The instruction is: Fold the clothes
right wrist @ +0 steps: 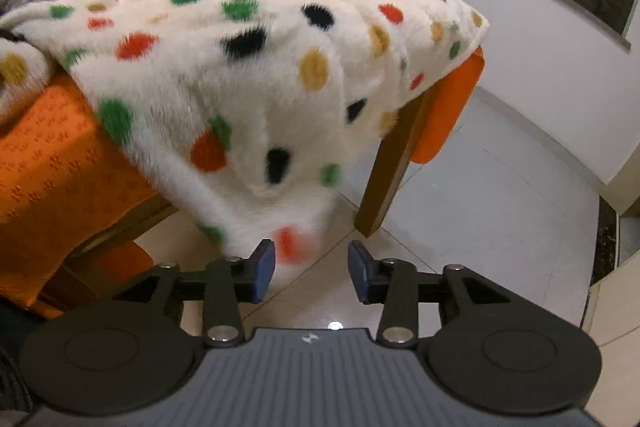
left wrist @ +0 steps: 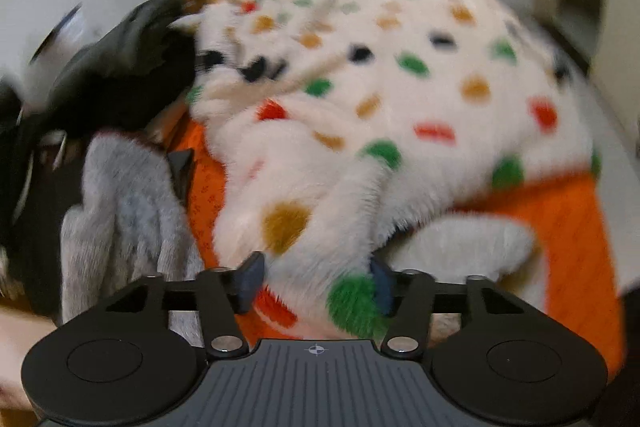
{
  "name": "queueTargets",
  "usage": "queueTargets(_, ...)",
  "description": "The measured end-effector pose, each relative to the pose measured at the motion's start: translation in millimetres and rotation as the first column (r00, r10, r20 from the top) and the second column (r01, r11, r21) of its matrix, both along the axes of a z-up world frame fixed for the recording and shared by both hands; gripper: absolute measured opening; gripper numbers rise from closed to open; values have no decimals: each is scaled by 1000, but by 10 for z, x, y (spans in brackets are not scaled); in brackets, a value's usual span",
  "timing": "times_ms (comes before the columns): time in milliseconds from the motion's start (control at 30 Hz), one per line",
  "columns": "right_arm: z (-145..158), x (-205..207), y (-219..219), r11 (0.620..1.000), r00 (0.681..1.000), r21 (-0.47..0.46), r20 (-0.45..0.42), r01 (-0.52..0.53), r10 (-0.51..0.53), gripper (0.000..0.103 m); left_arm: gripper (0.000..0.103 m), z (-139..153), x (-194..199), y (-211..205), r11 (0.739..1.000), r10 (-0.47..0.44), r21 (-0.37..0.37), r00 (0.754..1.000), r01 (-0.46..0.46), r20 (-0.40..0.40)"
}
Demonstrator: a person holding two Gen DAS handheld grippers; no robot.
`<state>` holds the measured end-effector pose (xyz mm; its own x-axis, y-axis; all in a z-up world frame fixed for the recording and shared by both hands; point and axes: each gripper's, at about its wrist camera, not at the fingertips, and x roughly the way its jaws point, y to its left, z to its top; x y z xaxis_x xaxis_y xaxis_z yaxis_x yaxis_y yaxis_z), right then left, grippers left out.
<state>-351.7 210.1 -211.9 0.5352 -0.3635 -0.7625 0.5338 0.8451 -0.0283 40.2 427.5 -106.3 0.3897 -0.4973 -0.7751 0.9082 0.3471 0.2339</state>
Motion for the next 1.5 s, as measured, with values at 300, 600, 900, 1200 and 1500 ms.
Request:
queueTargets(300,629,-361,-651,998,996,-11,77,55,-54,52,66,355,-109,-227,932,295,-203,954,-299,-51)
queueTargets(600,1223,-538,-1841,1000,974,3,223,26,-26,59,67,307,-446,-723,828,481,-281,872,-486,-90)
queueTargets(900,1657,-312,-2729,988,936,-12,318,-154,150,62,71,311,-1035,-612,656,715,-325,699,-681,-19)
queueTargets(1200,1711,266,-2800,935,888,81,350,-344,297,63,74,199,-1633,31,429,894,-301,448,-852,5)
queueTargets(1500,1720,724,-2412,901,862,122,366,-417,349,63,74,-128,-1577,622,53,915,-351,186,-935,-357)
